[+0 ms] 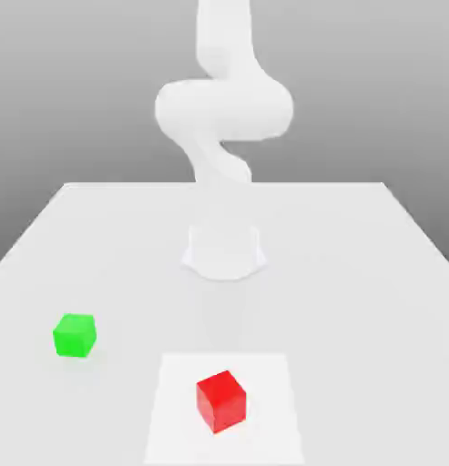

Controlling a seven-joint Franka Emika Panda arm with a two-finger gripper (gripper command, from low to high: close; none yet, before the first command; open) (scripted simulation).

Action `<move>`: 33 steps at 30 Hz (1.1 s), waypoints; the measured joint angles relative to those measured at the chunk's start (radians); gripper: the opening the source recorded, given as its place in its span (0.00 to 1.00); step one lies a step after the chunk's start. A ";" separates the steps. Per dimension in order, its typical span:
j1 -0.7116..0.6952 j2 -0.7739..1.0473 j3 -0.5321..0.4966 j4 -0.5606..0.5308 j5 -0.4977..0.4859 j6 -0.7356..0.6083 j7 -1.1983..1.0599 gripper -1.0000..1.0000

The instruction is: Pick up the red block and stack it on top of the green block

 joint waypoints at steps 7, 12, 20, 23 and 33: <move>-0.101 0.258 0.095 -0.103 -0.002 0.130 0.301 0.50; -0.153 0.440 0.146 -0.174 -0.022 0.220 0.524 0.50; -0.178 0.731 0.163 -0.289 -0.056 0.365 0.881 0.50; -0.164 0.839 0.146 -0.307 -0.072 0.434 0.968 0.50; -0.106 1.008 0.073 -0.286 -0.143 0.575 1.031 0.00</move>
